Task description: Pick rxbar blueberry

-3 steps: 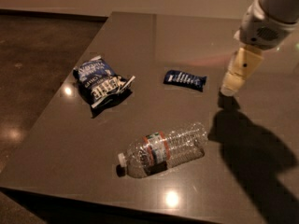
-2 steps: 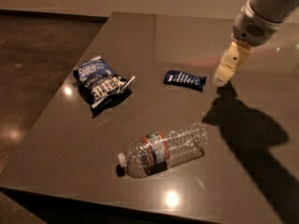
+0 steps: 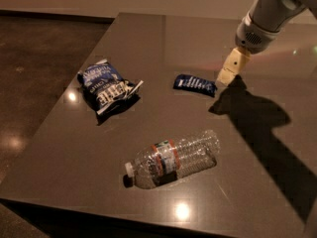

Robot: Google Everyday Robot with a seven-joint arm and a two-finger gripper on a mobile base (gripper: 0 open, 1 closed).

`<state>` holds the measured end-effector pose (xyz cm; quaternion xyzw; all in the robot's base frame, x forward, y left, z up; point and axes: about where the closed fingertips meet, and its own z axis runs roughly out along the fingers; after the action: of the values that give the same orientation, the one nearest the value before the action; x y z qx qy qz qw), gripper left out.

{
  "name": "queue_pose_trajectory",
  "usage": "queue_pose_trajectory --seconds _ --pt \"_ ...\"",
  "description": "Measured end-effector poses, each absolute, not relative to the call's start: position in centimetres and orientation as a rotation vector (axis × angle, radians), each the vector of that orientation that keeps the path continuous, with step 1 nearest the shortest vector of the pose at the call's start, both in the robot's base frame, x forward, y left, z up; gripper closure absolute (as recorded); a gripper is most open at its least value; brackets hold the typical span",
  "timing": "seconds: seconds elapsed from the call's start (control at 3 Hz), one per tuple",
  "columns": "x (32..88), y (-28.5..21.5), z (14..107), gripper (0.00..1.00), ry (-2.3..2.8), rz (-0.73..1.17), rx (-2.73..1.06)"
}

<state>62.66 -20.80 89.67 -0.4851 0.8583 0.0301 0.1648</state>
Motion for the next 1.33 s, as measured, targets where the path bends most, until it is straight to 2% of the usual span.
queue_pose_trajectory --seconds 1.0,1.33 --pt "63.3 -18.0 84.7 0.00 2.442 0.146 -1.483" --pt "63.3 -17.0 84.0 0.25 2.435 0.169 -1.496"
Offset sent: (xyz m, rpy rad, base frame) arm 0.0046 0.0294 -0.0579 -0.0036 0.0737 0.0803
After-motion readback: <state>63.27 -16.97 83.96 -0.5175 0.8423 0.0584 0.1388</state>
